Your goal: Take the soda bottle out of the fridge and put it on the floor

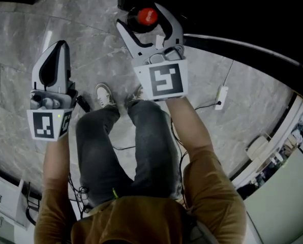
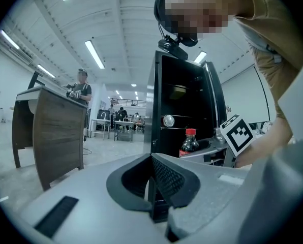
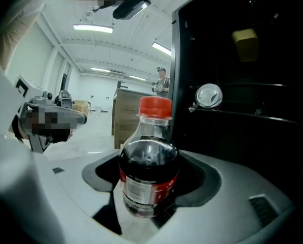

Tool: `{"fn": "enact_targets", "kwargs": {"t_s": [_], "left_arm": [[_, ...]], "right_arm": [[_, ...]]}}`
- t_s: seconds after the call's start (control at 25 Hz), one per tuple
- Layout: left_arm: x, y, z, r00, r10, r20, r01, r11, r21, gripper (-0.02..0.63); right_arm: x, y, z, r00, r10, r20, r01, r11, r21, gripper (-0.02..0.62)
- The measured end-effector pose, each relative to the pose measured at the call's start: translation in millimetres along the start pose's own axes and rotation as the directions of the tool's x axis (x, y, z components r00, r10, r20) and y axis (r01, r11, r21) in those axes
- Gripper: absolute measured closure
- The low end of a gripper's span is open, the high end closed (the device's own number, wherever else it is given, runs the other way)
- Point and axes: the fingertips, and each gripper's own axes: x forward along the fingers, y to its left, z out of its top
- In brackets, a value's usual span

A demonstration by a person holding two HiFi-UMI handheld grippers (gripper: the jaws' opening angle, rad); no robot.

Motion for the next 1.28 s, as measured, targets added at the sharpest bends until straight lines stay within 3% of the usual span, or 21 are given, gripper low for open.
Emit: {"fn": "enact_targets", "kwargs": {"t_s": [0.16,0.36,0.88,1.08,1.28], "left_arm": [[9,6,-29,0.999,-0.036,0.025,0.036,0.999,-0.006,0.604],[24,19,-82,0.998,-0.058,-0.024,0.060,0.997,0.053,0.604],[63,38,-225,0.994,-0.105,-0.040,0.108,0.990,0.092,0.604],[73,47,-265,0.997,-0.073,-0.031,0.076,0.993,0.096,0.604],[81,44,-294,0.993,-0.111,-0.039,0.114,0.989,0.090,0.604]], "right_arm": [[19,11,-35,0.998,0.054,-0.022,-0.055,0.997,-0.050,0.289],[42,23,-84,0.990,0.127,-0.064,-0.134,0.984,-0.119,0.289],[107,35,-226,0.983,0.157,-0.092,-0.168,0.978,-0.122,0.290],[117,52,-271,0.969,0.217,-0.121,-0.233,0.964,-0.131,0.289],[122,78,-316,0.941,0.301,-0.155,-0.323,0.935,-0.145,0.289]]}}
